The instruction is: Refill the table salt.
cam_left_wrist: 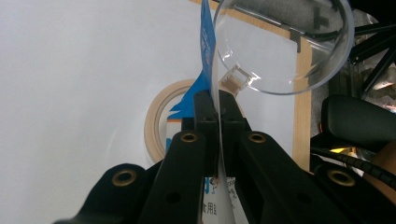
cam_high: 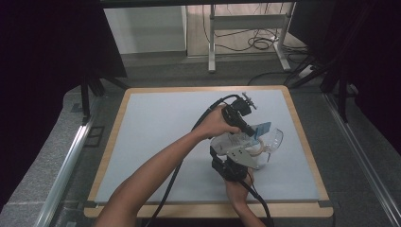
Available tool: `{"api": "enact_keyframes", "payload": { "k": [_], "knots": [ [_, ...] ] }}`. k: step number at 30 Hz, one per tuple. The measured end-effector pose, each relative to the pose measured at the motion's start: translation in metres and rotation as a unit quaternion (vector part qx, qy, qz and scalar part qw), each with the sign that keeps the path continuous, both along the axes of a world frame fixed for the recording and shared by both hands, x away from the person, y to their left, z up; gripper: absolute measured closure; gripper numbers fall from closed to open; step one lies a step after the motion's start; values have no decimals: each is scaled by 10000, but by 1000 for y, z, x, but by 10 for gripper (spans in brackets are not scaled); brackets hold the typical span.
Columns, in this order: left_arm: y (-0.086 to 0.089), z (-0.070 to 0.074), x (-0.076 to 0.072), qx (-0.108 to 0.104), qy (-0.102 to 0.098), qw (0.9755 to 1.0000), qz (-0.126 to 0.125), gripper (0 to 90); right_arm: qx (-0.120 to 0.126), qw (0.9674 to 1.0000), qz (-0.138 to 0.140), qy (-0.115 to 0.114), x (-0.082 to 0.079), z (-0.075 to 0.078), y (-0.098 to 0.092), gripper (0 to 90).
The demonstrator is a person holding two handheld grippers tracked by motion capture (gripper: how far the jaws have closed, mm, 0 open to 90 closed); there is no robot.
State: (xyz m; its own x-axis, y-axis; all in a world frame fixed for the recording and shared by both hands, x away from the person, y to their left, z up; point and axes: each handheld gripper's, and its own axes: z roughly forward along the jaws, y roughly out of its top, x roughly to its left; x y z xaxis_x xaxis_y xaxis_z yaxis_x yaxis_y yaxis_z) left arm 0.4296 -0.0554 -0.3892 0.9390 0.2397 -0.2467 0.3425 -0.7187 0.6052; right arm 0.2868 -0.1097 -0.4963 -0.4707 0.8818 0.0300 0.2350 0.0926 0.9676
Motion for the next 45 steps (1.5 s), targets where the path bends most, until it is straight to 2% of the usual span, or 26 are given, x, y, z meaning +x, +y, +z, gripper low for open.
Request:
{"api": "enact_keyframes", "payload": {
  "k": [10,28,45],
  "knots": [
    [10,-1,-5,-135,-25,9999,-4,900,-280,9995,41,117,0,-10,1,457],
    [28,-2,-14,-392,-105,9991,99,900,-564,9975,26,432,0,-22,-5,444],
    [57,-2,-24,-662,-138,9973,281,899,-690,9958,-9,608,0,-31,-4,442]
  ]
}}
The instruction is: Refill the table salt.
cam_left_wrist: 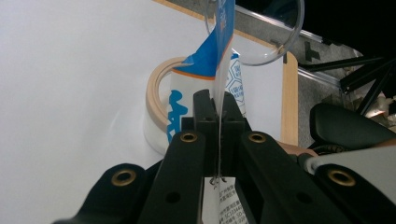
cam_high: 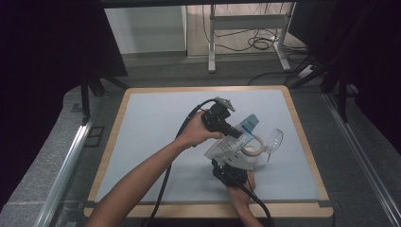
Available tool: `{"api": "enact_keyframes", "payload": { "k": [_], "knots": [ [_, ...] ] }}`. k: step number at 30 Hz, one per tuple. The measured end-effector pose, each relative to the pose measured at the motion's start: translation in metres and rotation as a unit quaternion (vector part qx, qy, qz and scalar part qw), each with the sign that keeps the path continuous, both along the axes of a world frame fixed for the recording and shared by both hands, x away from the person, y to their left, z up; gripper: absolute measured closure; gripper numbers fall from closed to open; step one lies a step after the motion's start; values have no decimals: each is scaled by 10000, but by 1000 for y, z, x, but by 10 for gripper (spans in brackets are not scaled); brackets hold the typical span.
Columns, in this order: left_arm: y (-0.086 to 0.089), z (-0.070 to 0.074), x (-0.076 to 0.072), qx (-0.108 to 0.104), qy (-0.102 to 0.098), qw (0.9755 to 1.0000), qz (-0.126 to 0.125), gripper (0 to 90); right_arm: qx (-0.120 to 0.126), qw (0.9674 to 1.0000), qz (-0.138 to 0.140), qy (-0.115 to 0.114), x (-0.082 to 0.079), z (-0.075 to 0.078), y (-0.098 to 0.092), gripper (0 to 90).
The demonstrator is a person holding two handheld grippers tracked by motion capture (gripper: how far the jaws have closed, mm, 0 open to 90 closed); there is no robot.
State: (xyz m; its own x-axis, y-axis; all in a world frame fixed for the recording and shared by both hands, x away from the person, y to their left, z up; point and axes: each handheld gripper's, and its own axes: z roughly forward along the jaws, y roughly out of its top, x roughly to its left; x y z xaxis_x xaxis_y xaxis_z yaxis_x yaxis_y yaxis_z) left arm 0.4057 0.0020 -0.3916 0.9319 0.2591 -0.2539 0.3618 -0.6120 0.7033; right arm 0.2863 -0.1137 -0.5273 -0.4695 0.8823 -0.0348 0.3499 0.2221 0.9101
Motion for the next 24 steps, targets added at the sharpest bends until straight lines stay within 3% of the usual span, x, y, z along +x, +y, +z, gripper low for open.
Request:
{"api": "enact_keyframes", "payload": {
  "k": [24],
  "knots": [
    [34,-3,-10,-428,-114,9983,390,898,-48,9999,-147,78,2,-4,-12,443]
  ]
}}
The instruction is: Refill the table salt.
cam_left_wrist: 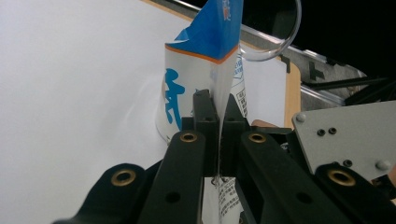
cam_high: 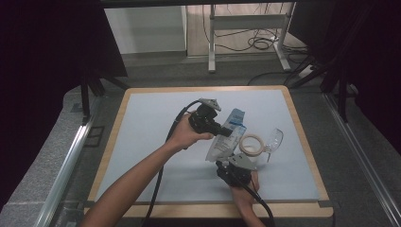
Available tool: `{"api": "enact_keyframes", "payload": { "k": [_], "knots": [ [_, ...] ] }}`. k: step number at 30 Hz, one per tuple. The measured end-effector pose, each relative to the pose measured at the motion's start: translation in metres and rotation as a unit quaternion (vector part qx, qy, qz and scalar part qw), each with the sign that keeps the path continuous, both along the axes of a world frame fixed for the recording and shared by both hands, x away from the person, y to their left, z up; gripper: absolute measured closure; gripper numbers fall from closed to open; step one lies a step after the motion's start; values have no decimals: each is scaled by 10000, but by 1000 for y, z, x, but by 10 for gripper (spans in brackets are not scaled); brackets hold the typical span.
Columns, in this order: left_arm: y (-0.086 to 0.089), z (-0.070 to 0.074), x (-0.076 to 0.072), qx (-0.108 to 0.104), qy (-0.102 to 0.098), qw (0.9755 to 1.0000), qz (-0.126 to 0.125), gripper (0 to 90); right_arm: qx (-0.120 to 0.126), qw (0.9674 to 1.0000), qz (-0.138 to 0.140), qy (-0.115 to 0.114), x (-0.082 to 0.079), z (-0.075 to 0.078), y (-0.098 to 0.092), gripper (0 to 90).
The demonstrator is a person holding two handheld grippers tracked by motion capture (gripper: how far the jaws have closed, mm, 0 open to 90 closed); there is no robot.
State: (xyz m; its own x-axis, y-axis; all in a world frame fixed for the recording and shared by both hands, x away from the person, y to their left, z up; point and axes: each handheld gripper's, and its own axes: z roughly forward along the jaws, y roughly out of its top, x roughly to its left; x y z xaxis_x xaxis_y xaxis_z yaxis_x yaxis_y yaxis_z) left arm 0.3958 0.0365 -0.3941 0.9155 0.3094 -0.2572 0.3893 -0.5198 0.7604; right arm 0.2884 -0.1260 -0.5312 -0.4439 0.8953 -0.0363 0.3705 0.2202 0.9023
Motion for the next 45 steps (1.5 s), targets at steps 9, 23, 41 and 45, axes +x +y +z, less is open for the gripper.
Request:
{"api": "enact_keyframes", "payload": {
  "k": [9,23,41,45],
  "knots": [
    [10,-1,-3,-147,-162,9997,127,899,-10,9999,115,-29,-1,3,0,442],
    [51,-9,5,-442,-199,9954,832,900,131,9986,491,141,-2,6,1,383],
    [121,-32,24,-401,-538,9769,2027,900,148,9986,470,166,0,5,-4,380],
    [136,-39,29,-437,-591,9695,2337,899,135,9987,474,164,0,5,-5,378]
  ]
}}
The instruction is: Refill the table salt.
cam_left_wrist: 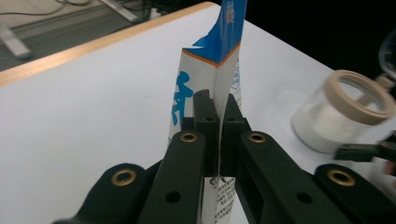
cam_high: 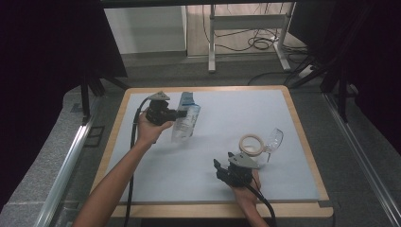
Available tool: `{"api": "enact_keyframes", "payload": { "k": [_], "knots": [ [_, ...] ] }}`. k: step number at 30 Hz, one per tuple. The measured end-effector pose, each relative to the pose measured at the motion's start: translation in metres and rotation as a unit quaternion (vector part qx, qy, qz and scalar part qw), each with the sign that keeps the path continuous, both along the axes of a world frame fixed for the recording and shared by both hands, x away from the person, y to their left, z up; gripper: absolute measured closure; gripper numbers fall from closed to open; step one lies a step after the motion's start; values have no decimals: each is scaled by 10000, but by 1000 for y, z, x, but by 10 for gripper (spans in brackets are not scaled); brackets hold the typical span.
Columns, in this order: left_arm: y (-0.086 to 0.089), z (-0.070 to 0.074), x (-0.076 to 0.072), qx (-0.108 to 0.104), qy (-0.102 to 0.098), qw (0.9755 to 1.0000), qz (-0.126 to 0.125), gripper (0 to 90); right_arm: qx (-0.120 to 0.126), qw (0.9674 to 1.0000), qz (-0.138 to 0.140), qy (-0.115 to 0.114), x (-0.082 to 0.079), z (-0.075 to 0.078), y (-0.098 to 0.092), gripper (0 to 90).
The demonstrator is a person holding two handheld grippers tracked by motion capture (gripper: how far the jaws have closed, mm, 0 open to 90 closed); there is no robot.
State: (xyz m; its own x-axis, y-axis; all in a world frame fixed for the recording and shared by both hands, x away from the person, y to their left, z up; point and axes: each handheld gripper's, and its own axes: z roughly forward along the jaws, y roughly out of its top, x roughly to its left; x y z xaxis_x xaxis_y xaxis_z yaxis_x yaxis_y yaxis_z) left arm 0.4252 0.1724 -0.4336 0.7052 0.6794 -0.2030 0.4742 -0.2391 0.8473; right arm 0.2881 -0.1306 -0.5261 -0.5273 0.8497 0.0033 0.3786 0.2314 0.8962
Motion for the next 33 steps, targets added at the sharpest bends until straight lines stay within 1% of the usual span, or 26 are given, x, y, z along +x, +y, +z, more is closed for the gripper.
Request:
{"api": "enact_keyframes", "payload": {
  "k": [1,3,4,5,6,7,8,9,10,11,12,13,14,15,16,17,18,20,22,24,26,30,33],
  "knots": [
    [4,-2,1,-33,-11,10000,80,899,4,10000,-4,4,0,0,0,378],
    [12,-5,3,-25,-88,9996,251,899,-12,10000,-9,12,0,-1,0,377],
    [12,-5,3,-25,-88,9996,251,899,-7,10000,-11,27,1,-1,-1,377],
    [16,-7,4,-37,-102,9994,336,899,-7,10000,-11,27,1,-1,-1,377],
    [23,-10,4,17,-185,9983,557,899,-19,10000,-15,33,1,-2,-1,377],
    [27,-12,5,11,-218,9977,640,899,-27,10000,-11,36,1,-2,-1,376],
    [31,-13,5,-44,-214,9972,717,899,-40,10000,-8,34,1,-2,-1,376],
    [31,-13,5,-44,-214,9972,717,899,-40,10000,-8,34,1,-2,-1,376],
    [38,-18,6,-18,-226,9961,850,899,-60,10000,2,33,1,-3,-1,375],
    [38,-18,6,-18,-226,9961,850,899,-60,10000,2,33,1,-3,-1,375],
    [44,-25,6,-8,-181,9951,968,899,-57,10000,4,45,1,-3,-1,375],
    [44,-25,6,-8,-181,9951,968,899,-57,10000,4,45,1,-3,-1,375],
    [48,-29,5,-6,-143,9947,1018,899,-58,10000,3,56,1,-3,-1,375],
    [53,-34,4,-64,-128,9943,1053,898,-61,10000,3,55,2,-4,-1,375],
    [56,-35,2,-116,-121,9941,1076,898,-61,10000,-1,54,2,-4,-1,375],
    [56,-35,2,-116,-121,9941,1076,898,-61,10000,-9,49,2,-4,-1,375],
    [59,-37,-2,-108,-152,9939,1090,897,-60,10000,-9,52,2,-3,-2,375],
    [63,-40,-7,-121,-178,9936,1109,895,-62,10000,-29,42,2,-3,-3,375],
    [65,-41,-11,-65,-219,9935,1117,894,-42,10000,-44,46,2,-3,-5,375],
    [67,-42,-16,43,-264,9933,1121,892,-38,10000,-59,40,2,-2,-6,375],
    [70,-44,-19,10,-285,9931,1138,892,-34,10000,-60,33,1,-2,-6,375],
    [71,-46,-25,17,-344,9929,1137,889,-31,10000,-67,23,1,-2,-6,374],
    [71,-46,-28,96,-400,9927,1133,882,-35,10000,-69,24,1,-1,-7,373]
  ]
}}
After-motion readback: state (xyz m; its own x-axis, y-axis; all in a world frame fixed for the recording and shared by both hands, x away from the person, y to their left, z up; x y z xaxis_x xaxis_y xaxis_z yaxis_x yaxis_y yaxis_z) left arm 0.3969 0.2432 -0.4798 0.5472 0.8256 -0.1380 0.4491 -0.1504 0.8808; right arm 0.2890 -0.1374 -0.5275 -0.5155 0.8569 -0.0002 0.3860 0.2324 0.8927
